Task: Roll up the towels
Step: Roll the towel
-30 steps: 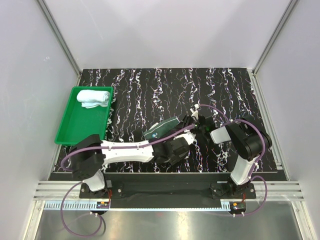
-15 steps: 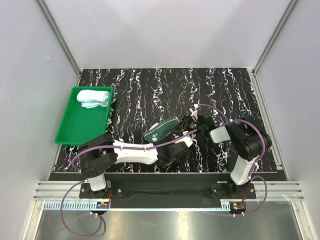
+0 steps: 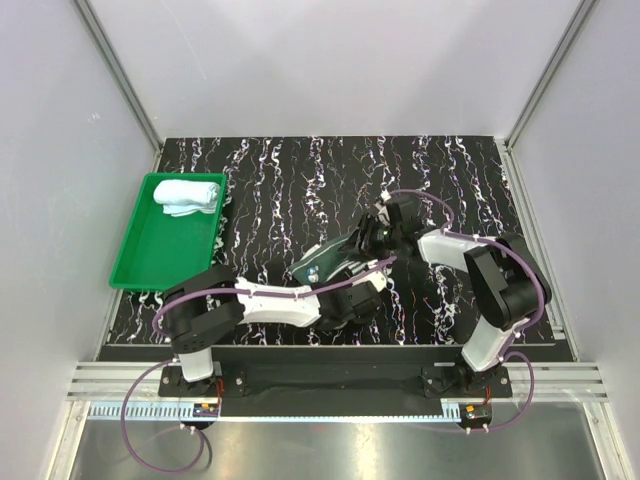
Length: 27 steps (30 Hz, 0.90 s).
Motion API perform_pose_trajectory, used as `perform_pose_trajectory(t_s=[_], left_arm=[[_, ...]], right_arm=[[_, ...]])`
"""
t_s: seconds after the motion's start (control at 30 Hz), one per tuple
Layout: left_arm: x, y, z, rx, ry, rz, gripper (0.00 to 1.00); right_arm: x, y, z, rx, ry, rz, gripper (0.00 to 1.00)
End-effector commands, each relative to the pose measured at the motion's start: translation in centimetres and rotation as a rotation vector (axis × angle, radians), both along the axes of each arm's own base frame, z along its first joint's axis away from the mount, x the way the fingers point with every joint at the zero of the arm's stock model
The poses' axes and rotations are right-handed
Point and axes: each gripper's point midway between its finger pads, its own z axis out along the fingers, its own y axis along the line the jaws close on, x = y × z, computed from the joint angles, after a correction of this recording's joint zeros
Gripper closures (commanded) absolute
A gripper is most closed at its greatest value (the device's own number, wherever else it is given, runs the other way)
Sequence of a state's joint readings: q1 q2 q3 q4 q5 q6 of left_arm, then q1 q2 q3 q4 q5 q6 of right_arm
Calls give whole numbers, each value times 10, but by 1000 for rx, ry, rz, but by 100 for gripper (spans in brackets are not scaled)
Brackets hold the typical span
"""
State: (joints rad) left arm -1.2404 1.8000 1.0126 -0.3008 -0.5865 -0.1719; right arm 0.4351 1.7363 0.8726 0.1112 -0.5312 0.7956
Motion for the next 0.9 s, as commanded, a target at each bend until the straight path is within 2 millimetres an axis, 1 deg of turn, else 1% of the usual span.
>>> perform_pose_trajectory(t_s=[0.0, 0.03, 0.07, 0.1, 0.13, 0.17, 0.2, 0.23, 0.27, 0.3, 0.33, 0.37, 0.4, 0.43, 0.47, 0.5, 0.53, 0.57, 0.6, 0.63, 0.67, 0.7, 0.73, 0.77, 0.8, 0.83, 0.87], left_arm=[[-53, 10, -51, 20, 323, -45, 64], [-53, 8, -46, 0, 331, -44, 64], [-54, 7, -45, -17, 350, -39, 64], [-59, 1, -43, -46, 390, -53, 64], [-60, -1, -42, -64, 409, -52, 64], [-59, -5, -37, -100, 425, -50, 65], [-65, -10, -36, -132, 477, -59, 65], [-65, -14, -34, -160, 493, -58, 65], [-62, -16, -31, -191, 514, -43, 65], [-69, -22, -28, -230, 574, -60, 65], [-70, -23, -28, -250, 596, -55, 65], [-65, -26, -26, -295, 614, -44, 65], [-72, -32, -20, -351, 677, -56, 66], [-76, -29, -21, -376, 713, -47, 66], [-67, -34, -17, -442, 728, -36, 66], [-71, -38, -9, -496, 785, -34, 65], [-68, -38, -9, -528, 804, -19, 65], [-58, -33, -9, -560, 826, 26, 65], [-61, -34, -5, -596, 890, 35, 65], [-60, -34, -5, -620, 924, 46, 64], [-53, -33, -2, -666, 947, 71, 64], [-58, -35, 4, -706, 1010, 55, 64], [-54, -40, 9, -755, 1023, 40, 63], [-48, -38, 11, -788, 1050, 73, 63], [-50, -38, 14, -806, 1082, 61, 63], [-48, -38, 14, -805, 1094, 70, 62], [-46, -36, 7, -788, 1109, 84, 62]], right_arm=[[17, -61, 3, -199, 20, -122, 46], [32, -70, 19, -192, -6, -157, 46], [41, -93, 26, -207, 12, -210, 46], [47, -100, 39, -212, -6, -221, 46], [65, -105, 68, -213, -66, -239, 46], [62, -117, 72, -279, -60, -239, 46], [67, -124, 87, -301, -88, -258, 46], [75, -127, 109, -318, -133, -273, 46], [74, -139, 113, -367, -126, -309, 46], [73, -143, 127, -372, -155, -329, 46], [72, -148, 135, -380, -172, -347, 46], [69, -152, 140, -390, -185, -364, 46], [63, -154, 155, -379, -223, -376, 46], [56, -156, 151, -382, -223, -379, 46], [52, -157, 154, -374, -236, -383, 46], [43, -156, 170, -347, -287, -386, 45], [34, -156, 161, -334, -269, -389, 45], [29, -153, 166, -302, -289, -388, 45], [19, -150, 180, -260, -334, -386, 44], [10, -147, 169, -238, -315, -369, 44], [5, -136, 178, -156, -335, -347, 44], [-3, -131, 187, -108, -362, -333, 44], [-7, -123, 182, -53, -361, -318, 44], [-16, -113, 184, 12, -355, -264, 44], [-22, -108, 186, 48, -358, -244, 44], [-25, -103, 180, 89, -346, -234, 44], [-30, -97, 180, 127, -334, -207, 44]])
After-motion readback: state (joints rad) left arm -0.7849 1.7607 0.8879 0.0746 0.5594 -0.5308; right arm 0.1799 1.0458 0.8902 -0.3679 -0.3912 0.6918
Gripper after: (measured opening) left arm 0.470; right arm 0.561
